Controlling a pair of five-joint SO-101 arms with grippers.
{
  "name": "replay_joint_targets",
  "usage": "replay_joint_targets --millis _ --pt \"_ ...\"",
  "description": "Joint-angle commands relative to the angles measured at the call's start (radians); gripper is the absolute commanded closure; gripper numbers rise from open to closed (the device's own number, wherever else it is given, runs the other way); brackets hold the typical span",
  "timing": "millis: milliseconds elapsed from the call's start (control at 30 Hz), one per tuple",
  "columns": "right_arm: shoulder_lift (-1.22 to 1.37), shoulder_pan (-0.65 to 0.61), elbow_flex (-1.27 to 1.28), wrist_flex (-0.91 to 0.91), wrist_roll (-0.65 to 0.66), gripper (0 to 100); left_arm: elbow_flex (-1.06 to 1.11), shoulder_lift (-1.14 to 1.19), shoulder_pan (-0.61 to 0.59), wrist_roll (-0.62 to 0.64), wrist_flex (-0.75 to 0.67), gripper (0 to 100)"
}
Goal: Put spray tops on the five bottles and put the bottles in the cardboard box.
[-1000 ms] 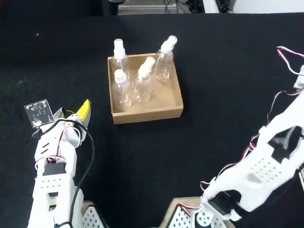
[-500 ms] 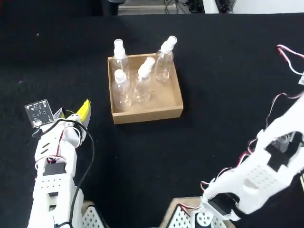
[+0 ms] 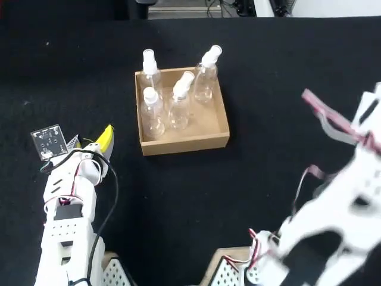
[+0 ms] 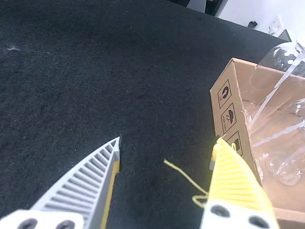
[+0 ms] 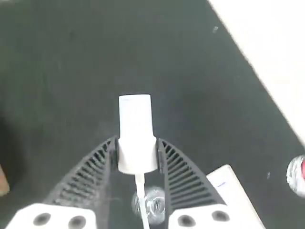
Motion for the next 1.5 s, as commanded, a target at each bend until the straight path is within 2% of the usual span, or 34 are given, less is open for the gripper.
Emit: replay_joint_targets --millis 0,200,433,533,733,900,1067,1467 --pt "-0.289 -0.023 0.348 -0.252 0.006 98.8 -0.010 -0.015 0.004 -0.011 -0.014 71" --pt "-0.542 -0.006 0.757 -0.566 0.006 98.8 -0.010 -0.015 0.007 -0.011 -0.014 71" --pt "-0.618 0.075 1.046 -0.950 -0.006 98.8 -0.010 -0.015 0.007 -0.011 -0.014 71" --pt "-0.621 0.094 1.113 -1.071 -0.064 98.8 -0.010 -0.015 0.008 -0.011 -0.014 71" --pt "-0.622 0.103 1.129 -1.174 -0.144 98.8 -0.010 -0.015 0.008 -0.011 -0.014 71" --pt "-0.625 0.104 1.202 -1.292 -0.143 98.8 -0.010 -0.015 0.008 -0.011 -0.014 71" --pt "-0.625 0.169 1.283 -1.392 -0.150 98.8 -0.010 -0.015 0.008 -0.011 -0.014 71" --pt "-0.627 0.186 1.328 -1.392 -0.163 98.8 -0.010 -0.015 0.008 -0.011 -0.015 71"
